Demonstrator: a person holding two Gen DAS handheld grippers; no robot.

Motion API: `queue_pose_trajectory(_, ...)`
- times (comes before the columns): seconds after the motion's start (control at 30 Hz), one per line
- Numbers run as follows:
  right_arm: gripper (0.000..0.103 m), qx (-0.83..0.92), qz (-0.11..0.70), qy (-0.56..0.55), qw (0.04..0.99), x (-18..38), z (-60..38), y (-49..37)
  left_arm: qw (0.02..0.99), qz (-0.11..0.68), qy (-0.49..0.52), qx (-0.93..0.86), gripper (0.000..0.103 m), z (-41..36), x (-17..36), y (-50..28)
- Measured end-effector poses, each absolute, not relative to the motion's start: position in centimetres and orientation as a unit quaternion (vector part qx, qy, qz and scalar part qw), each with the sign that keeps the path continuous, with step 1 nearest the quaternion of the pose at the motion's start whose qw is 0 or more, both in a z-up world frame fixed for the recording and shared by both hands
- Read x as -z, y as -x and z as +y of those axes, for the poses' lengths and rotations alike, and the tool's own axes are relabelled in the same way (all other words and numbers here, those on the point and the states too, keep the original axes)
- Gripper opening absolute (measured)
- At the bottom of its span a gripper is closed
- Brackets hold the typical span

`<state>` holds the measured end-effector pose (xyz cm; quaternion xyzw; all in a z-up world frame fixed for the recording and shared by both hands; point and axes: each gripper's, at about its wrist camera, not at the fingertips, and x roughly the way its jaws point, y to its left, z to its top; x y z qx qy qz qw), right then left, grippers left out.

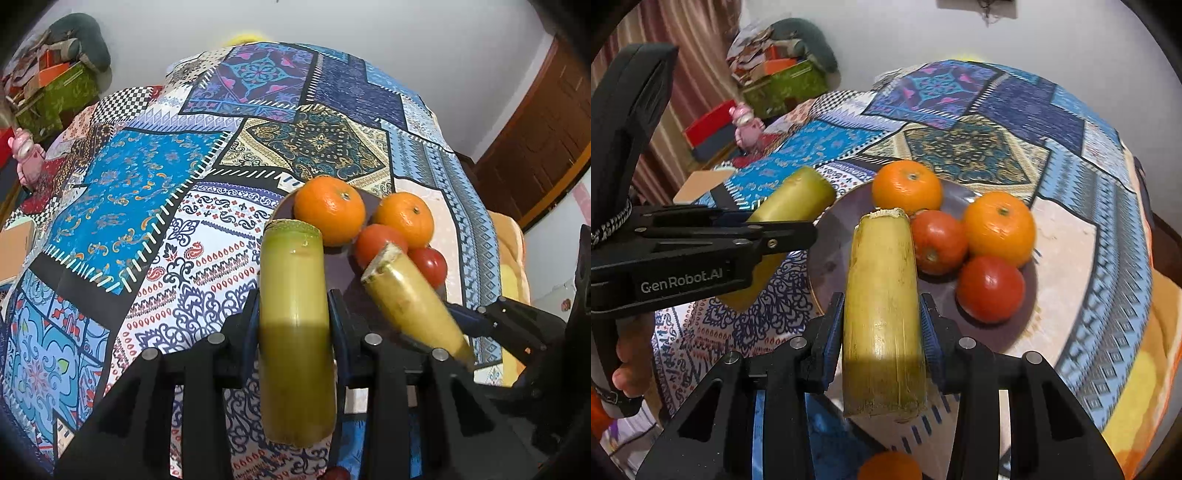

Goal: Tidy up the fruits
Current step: 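Lay both yellow vegetables on the plate beside the tomatoes and open both tools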

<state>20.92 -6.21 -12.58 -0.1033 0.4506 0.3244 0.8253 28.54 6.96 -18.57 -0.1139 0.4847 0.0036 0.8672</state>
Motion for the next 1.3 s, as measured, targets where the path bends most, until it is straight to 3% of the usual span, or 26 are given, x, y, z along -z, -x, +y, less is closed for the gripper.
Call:
queue_pose_trajectory(0.57,0.037,-0.347,0.475,0.109,0.801,14.2,-5.4,-22.8,0.855,0.501,0.132,-0.008,0.035,6.7,20.2,-30.5)
queue_pose_trajectory(1.03,0.037,-0.330,0.452,0.090,0.824,11.9,-8.3,-21.5,0.860,0.497,0.117,-0.002,0.031,5.6,18.8,-30.2)
queue_pose_trajectory(1.3,0.037,-0.312,0.442,0.073,0.838,10.7,-10.7,-20.3,0.859,0.504,0.085,0.016,0.037,4.0,18.8,-27.6)
